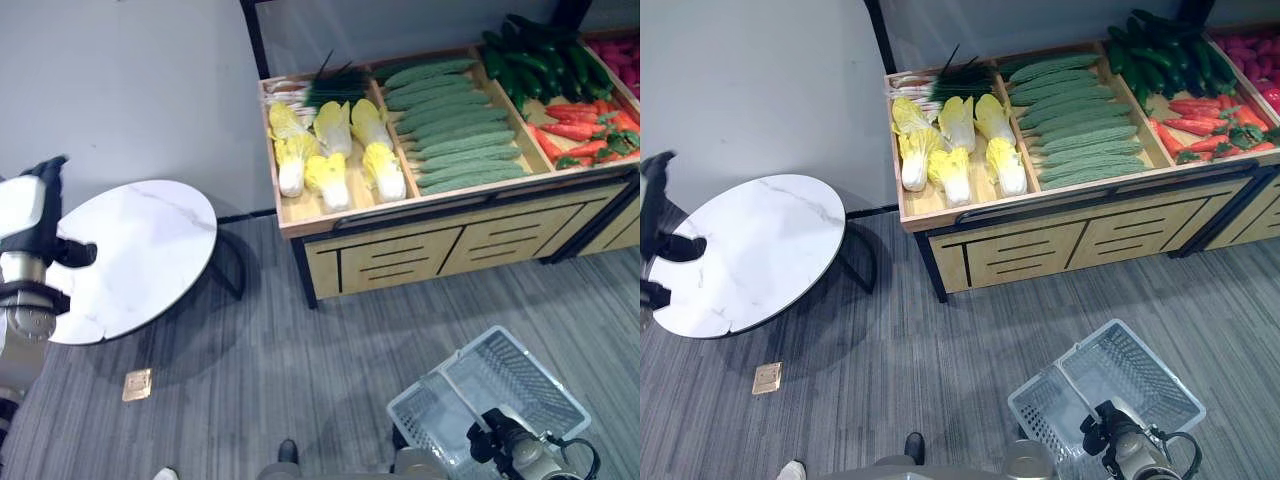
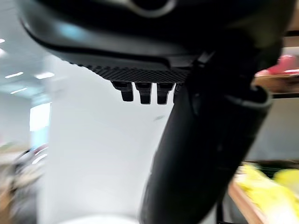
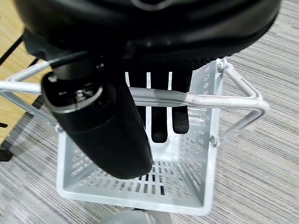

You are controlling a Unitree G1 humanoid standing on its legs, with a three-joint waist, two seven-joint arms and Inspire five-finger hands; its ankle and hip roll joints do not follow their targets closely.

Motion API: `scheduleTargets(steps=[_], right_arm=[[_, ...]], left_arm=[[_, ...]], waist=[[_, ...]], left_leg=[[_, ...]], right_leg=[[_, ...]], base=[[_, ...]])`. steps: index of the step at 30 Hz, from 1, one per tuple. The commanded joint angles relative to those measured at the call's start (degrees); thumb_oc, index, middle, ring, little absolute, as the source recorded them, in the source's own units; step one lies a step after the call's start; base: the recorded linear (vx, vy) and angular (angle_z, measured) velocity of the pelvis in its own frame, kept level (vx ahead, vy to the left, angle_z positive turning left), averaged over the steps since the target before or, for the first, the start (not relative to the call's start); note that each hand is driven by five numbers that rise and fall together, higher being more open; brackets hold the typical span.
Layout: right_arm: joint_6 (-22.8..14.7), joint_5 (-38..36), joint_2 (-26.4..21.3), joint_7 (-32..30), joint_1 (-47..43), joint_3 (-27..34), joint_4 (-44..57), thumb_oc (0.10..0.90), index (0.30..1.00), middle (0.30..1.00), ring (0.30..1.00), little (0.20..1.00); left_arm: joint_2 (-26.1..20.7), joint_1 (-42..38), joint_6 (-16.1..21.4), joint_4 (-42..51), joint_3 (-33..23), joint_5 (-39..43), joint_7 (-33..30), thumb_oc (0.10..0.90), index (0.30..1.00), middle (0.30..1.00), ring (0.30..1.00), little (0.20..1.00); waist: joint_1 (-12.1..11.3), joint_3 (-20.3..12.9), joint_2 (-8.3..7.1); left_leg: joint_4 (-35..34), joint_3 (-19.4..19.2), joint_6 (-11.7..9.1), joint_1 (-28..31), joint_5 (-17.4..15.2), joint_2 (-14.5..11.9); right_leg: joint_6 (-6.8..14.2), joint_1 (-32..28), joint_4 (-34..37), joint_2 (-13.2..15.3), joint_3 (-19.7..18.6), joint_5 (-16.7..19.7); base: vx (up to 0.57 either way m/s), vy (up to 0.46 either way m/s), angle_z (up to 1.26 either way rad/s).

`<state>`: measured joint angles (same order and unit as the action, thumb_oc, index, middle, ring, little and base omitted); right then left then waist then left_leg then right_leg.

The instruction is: Get the vegetables into the basket

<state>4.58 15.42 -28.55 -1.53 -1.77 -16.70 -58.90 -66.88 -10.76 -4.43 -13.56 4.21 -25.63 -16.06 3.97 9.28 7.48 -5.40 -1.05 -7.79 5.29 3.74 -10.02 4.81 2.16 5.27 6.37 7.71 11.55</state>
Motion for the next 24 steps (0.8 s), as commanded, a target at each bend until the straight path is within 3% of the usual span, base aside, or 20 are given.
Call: scheduleTargets(steps=[1,2,4,9,16,24], right_arm=[[-3.08,2.87,0.27,0.53,-0.12,-4.67,2.33,0.400,0.300,0.300,0.300,0.300],[-3.10,2.85,0.46,0.50,0.03,-4.33,2.30,0.400,0.300,0.300,0.300,0.300],[-4.09,3.27,-0.23,-0.31,-0.89,-6.13,1.36,0.400,0.300,0.300,0.300,0.300],[-4.54,3.27,0.18,-1.06,-1.53,-6.62,0.02,0.400,0.300,0.300,0.300,0.300],[-4.30,2.22,0.33,-1.72,-3.96,-8.01,-2.07,0.400,0.300,0.300,0.300,0.300],[-4.46,0.67,0.01,-2.32,-7.16,-9.71,-2.56,0.400,0.300,0.300,0.300,0.300]], left_arm=[[-6.79,-14.07,-0.27,-3.26,6.82,-10.76,-2.05,0.900,1.000,1.000,1.000,1.000],[-6.74,-15.65,-0.26,-3.81,8.37,-10.74,-2.15,0.900,1.000,1.000,1.000,1.000],[-8.31,-28.54,-1.19,-12.60,23.53,-17.41,-1.40,0.900,1.000,1.000,1.000,1.000],[-5.57,-42.07,-2.59,-22.31,37.58,-20.49,-0.70,0.900,1.000,1.000,1.000,1.000],[-1.05,-52.60,-4.62,-35.05,46.32,-21.89,0.42,0.900,1.000,1.000,1.000,1.000],[0.55,-57.64,-6.13,-44.96,48.85,-20.88,0.37,0.900,1.000,1.000,1.000,1.000]], waist=[[3.01,-0.88,-0.26],[2.62,-1.03,-0.38],[5.18,-1.39,1.37],[6.28,-1.69,2.33],[8.07,-0.29,3.85],[9.27,1.39,4.83]], left_leg=[[0.83,-1.50,-1.70,0.22,-2.41,1.14],[0.84,-1.49,-1.69,0.08,-2.40,1.15],[0.40,-2.84,-1.81,-1.54,-1.96,1.72],[0.40,-4.01,-2.08,-3.52,-1.50,1.73],[0.40,-5.32,-2.80,-6.77,0.00,1.18],[0.40,-7.10,-3.80,-10.33,1.42,0.50]], right_leg=[[6.42,1.87,-2.84,3.50,-2.03,-4.78],[6.42,1.99,-2.82,3.51,-2.02,-4.76],[6.99,5.01,-2.19,3.86,-3.82,-3.26],[7.19,8.20,-2.13,3.79,-5.33,-2.56],[6.98,12.69,-2.76,3.28,-6.69,-2.17],[6.85,16.91,-2.02,2.11,-8.32,-1.00]], base=[[0.02,0.069,-0.32],[0.01,0.088,-0.27],[0.00,0.081,-0.34],[0.02,0.020,-0.26],[0.01,-0.010,-0.16],[0.01,-0.017,-0.09]])
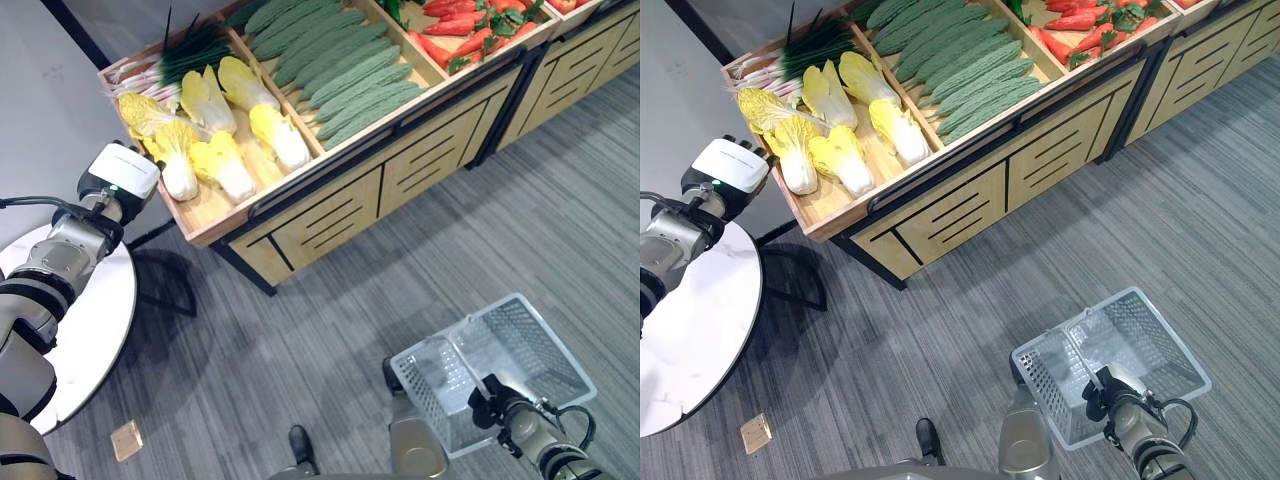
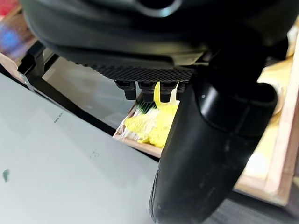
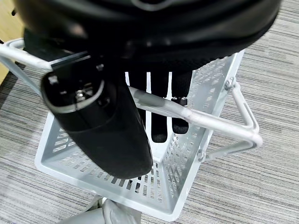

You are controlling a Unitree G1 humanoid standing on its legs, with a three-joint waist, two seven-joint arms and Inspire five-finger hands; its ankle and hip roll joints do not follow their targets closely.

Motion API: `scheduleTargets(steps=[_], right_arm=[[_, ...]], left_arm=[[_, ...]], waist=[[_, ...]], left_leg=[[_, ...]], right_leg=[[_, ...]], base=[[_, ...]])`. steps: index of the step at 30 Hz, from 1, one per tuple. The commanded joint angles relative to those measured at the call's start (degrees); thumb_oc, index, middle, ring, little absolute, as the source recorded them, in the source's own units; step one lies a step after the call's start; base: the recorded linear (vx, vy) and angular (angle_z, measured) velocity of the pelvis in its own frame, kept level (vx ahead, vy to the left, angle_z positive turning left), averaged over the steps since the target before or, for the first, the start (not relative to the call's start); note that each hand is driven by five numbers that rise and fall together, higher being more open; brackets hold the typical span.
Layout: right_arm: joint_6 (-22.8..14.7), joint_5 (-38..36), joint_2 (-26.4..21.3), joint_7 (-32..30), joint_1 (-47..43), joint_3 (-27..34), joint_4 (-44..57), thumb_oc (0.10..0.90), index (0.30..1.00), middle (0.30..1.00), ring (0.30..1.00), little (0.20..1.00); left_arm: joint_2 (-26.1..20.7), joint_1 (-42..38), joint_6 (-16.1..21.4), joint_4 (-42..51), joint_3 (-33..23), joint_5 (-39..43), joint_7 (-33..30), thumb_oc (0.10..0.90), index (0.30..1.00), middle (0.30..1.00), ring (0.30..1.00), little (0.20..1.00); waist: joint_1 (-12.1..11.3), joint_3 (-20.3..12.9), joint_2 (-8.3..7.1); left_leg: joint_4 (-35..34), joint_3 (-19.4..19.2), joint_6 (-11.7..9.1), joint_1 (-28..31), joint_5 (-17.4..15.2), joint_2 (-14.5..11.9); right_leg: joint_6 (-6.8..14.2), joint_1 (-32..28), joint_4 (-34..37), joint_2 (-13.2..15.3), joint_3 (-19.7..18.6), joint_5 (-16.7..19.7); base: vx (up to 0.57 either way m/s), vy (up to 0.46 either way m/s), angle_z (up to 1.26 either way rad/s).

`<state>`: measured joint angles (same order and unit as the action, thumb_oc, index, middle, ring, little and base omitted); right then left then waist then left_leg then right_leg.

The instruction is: Get the vegetables into the basket

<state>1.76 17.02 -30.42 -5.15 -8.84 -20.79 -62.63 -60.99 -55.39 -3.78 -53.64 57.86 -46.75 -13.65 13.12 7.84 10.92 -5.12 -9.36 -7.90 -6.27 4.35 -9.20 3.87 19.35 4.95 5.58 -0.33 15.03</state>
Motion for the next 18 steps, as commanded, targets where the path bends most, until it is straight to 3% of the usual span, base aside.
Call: scheduleTargets(steps=[1,7,18], right_arm=[[-1.74,-1.44,2.06,1.12,-0.81,-6.08,1.59,0.400,0.300,0.300,0.300,0.300],[-1.38,-2.01,3.13,0.70,-2.71,-7.50,0.36,0.400,0.300,0.300,0.300,0.300],[-0.97,-2.37,3.80,0.25,-5.00,-9.49,-0.30,0.400,0.300,0.300,0.300,0.300]], left_arm=[[-5.41,-13.26,-7.31,-6.66,-5.63,1.33,-2.45,0.900,1.000,1.000,1.000,1.000],[-5.91,-14.21,-8.27,-8.00,-7.98,4.14,-4.79,0.900,1.000,1.000,1.000,1.000],[-4.97,-15.54,-9.07,-5.71,-8.96,6.55,-7.19,0.900,1.000,1.000,1.000,1.000]], waist=[[0.33,3.31,1.40],[-0.18,3.37,1.42],[0.18,3.41,3.35]], left_leg=[[0.12,0.32,-4.04,0.12,1.40,-0.52],[0.12,-1.85,-5.02,-1.82,2.75,-1.74],[0.12,-4.23,-5.92,-1.76,4.18,-2.87]], right_leg=[[7.80,1.08,-1.41,2.34,-0.96,-3.89],[7.68,3.91,-1.06,0.82,-2.44,-3.38],[7.11,5.67,-0.71,-1.05,-3.36,-3.48]], base=[[-0.01,-0.017,-0.21],[0.02,-0.049,-0.25],[0.03,-0.022,-0.12]])
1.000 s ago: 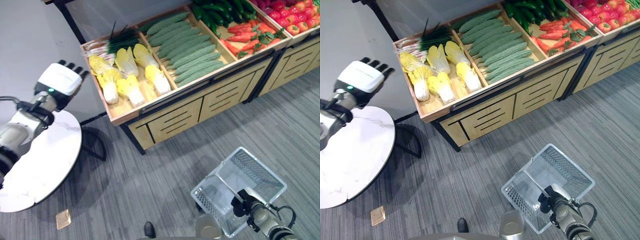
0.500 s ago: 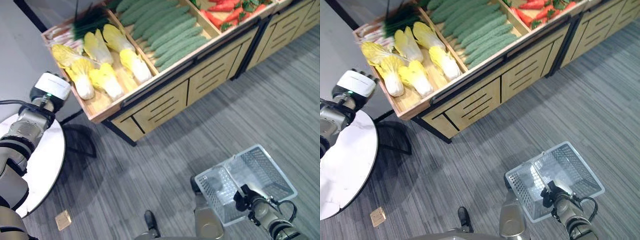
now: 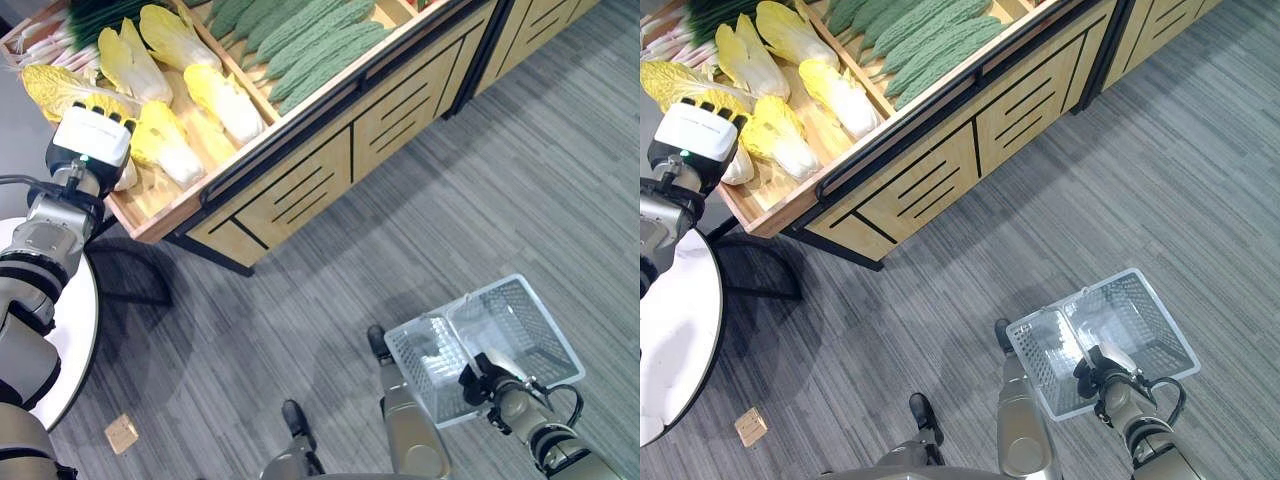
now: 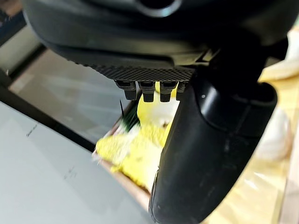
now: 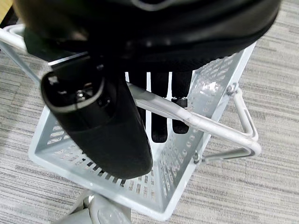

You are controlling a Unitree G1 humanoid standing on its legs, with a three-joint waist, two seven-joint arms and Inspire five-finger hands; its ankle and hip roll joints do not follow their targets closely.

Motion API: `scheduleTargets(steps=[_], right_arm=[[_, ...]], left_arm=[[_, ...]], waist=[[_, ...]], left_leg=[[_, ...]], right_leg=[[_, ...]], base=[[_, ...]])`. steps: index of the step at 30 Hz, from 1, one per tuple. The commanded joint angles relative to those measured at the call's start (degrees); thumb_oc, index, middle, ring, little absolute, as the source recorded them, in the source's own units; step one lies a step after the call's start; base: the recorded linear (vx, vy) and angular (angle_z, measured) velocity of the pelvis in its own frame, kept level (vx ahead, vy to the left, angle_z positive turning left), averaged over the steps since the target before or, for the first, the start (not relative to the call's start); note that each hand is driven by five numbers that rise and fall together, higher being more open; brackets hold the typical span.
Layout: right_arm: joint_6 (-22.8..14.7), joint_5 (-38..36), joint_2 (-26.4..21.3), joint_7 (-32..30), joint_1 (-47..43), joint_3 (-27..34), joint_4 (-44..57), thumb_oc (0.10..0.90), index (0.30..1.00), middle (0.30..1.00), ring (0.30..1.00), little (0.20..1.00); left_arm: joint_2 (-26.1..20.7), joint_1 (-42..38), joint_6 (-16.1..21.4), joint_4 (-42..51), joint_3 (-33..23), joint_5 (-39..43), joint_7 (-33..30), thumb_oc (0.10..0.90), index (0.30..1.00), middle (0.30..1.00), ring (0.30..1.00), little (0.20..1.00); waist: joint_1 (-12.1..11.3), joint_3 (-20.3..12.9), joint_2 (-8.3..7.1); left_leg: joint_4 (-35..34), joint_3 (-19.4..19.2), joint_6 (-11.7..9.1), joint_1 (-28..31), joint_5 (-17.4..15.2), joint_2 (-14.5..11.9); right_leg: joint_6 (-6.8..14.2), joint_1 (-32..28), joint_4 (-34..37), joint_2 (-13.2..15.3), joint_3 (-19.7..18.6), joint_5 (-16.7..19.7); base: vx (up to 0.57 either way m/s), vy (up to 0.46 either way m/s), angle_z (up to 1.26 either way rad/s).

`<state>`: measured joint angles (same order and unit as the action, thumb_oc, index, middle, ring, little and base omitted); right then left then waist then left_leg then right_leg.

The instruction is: Get the vegetables into the basket

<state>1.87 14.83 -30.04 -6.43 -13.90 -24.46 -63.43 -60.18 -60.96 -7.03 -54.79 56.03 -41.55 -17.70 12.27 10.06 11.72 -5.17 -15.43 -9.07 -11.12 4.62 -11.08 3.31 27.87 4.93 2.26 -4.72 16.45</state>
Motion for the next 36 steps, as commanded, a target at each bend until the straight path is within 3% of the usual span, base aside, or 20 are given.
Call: scheduleTargets(steps=[1,19,36], right_arm=[[-1.04,-0.20,3.58,1.52,-0.03,-5.94,0.58,0.400,0.300,0.300,0.300,0.300],[-1.03,-2.02,4.06,-0.59,-2.77,-6.68,3.24,0.400,0.300,0.300,0.300,0.300],[1.14,-4.41,4.91,-2.19,-3.87,-4.98,0.47,0.400,0.300,0.300,0.300,0.300]], left_arm=[[-5.70,-10.05,-6.00,-4.69,-7.25,1.57,-3.20,0.900,1.000,1.000,1.000,1.000],[-4.19,-13.81,-6.23,-11.23,-5.59,4.17,-1.30,0.900,1.000,1.000,1.000,1.000],[2.82,-6.62,-6.82,-18.66,-13.58,9.25,6.25,0.900,1.000,1.000,1.000,1.000]], waist=[[1.11,1.22,2.58],[1.92,4.50,2.92],[1.85,5.28,3.77]], left_leg=[[0.17,1.54,-4.81,3.17,4.13,-1.09],[0.17,-3.26,-5.93,-1.30,6.29,-2.37],[0.17,-2.32,-5.32,-0.26,5.28,-1.34]], right_leg=[[7.60,-2.62,-0.64,1.92,0.96,-4.88],[7.66,4.51,-0.52,-1.73,-1.32,-3.05],[7.08,4.41,-0.53,-1.33,-1.61,-3.04]], base=[[0.02,-0.021,-0.17],[0.02,-0.024,-0.18],[0.01,-0.001,-0.02]])
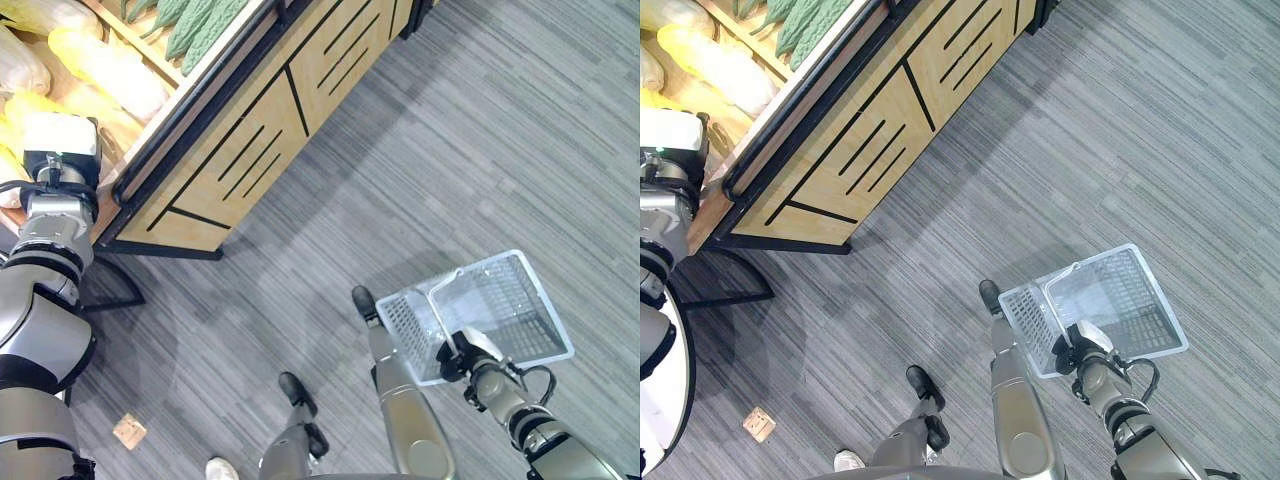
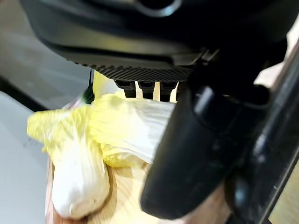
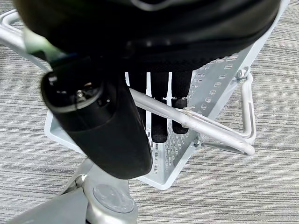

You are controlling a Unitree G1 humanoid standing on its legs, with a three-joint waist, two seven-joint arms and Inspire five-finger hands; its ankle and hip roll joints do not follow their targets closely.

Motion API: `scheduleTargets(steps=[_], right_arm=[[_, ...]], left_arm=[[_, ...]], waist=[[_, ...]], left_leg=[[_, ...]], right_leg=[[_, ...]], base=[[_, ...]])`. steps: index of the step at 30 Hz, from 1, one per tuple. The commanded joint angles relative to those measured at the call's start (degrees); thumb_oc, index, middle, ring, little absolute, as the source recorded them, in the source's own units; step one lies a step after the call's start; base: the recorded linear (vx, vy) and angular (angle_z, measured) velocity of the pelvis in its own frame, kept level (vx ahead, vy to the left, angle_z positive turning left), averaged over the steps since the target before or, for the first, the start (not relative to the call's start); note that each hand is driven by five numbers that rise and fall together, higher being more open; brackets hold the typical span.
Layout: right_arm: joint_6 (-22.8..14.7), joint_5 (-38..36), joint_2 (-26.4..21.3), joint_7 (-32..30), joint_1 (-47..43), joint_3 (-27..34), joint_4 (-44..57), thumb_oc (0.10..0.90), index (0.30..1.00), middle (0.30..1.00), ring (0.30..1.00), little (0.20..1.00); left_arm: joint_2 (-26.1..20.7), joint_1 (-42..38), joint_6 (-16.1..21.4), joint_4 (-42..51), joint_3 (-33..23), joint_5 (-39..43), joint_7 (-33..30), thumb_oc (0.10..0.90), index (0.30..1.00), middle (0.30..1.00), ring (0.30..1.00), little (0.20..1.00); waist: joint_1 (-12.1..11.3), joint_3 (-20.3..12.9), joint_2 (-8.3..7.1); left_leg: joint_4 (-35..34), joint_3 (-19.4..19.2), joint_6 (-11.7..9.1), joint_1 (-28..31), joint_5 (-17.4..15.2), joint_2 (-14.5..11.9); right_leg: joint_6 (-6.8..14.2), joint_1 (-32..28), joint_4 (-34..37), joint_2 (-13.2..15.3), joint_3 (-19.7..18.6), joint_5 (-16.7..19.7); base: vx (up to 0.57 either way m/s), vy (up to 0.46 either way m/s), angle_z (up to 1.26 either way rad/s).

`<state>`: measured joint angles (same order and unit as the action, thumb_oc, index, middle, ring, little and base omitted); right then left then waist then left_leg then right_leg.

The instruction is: Get the vegetables into the basket

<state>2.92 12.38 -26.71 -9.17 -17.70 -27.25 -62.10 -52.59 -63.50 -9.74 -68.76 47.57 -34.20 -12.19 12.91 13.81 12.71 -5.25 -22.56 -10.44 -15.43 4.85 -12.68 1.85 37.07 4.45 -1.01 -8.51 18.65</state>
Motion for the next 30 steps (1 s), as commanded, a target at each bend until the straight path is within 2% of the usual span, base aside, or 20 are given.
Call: scheduleTargets(steps=[1,6,16,17,19,20,30], right_arm=[[0.11,-2.18,1.68,0.70,-0.24,-2.33,-0.76,0.400,0.300,0.300,0.300,0.300],[0.69,-3.21,1.79,1.35,-0.66,-2.33,-0.71,0.400,0.300,0.300,0.300,0.300],[1.35,-3.68,2.58,2.64,-0.39,-3.33,-0.42,0.400,0.300,0.300,0.300,0.300],[1.39,-3.64,2.73,2.70,-0.10,-3.46,-0.25,0.400,0.300,0.300,0.300,0.300],[1.39,-3.64,2.74,2.70,-0.10,-3.45,-0.25,0.400,0.300,0.300,0.300,0.300],[1.40,-3.49,2.79,2.70,0.00,-3.59,0.02,0.400,0.300,0.300,0.300,0.300],[1.18,-2.80,2.72,2.79,1.14,-3.99,2.32,0.400,0.300,0.300,0.300,0.300]], left_arm=[[-4.49,-4.05,-4.04,-5.13,-5.85,3.11,1.04,0.900,1.000,1.000,1.000,1.000],[-3.86,-3.82,-3.46,-5.88,-7.35,5.53,3.04,0.900,1.000,1.000,1.000,1.000],[-2.50,-7.73,-3.39,-4.21,-4.92,6.39,3.55,0.900,1.000,1.000,1.000,1.000],[-2.46,-7.98,-3.45,-4.08,-4.80,6.49,3.30,0.549,0.509,0.509,0.509,0.509],[-2.46,-7.98,-3.45,-4.08,-4.79,6.49,3.30,0.420,0.327,0.327,0.327,0.327],[-2.33,-7.96,-3.53,-4.17,-4.89,6.65,3.19,0.400,0.300,0.300,0.300,0.300],[-2.05,-7.13,-3.60,-4.22,-5.74,6.82,2.43,0.400,0.300,0.300,0.300,0.300]], waist=[[1.22,1.66,2.71],[1.39,2.27,2.35],[1.45,3.19,1.42],[1.43,3.17,1.00],[1.43,3.15,0.99],[1.40,3.18,0.82],[1.04,2.78,-0.21]], left_leg=[[0.25,4.91,-3.89,4.00,4.89,0.30],[0.25,5.44,-3.60,3.61,4.28,0.58],[0.25,6.64,-3.08,1.84,3.30,1.17],[0.25,6.82,-3.00,1.32,3.05,1.30],[0.25,6.82,-3.00,1.30,3.06,1.31],[0.25,6.82,-2.98,1.16,2.96,1.38],[0.25,7.24,-2.94,-0.24,3.12,1.45]], right_leg=[[8.52,-4.81,-0.05,2.05,2.29,-5.21],[8.55,-4.74,-0.10,2.48,2.71,-4.92],[8.41,-3.75,-0.29,3.50,3.90,-4.42],[8.39,-3.47,-0.29,3.68,4.07,-4.33],[8.39,-3.45,-0.29,3.69,4.07,-4.33],[8.41,-3.28,-0.29,3.73,4.13,-4.30],[8.15,-2.30,-0.19,3.64,4.54,-4.31]], base=[[0.00,0.000,0.00],[0.00,0.000,0.00],[-0.02,0.008,0.08],[-0.01,-0.009,0.10],[-0.01,0.001,0.07],[0.00,0.002,0.05],[0.00,0.001,0.00]])
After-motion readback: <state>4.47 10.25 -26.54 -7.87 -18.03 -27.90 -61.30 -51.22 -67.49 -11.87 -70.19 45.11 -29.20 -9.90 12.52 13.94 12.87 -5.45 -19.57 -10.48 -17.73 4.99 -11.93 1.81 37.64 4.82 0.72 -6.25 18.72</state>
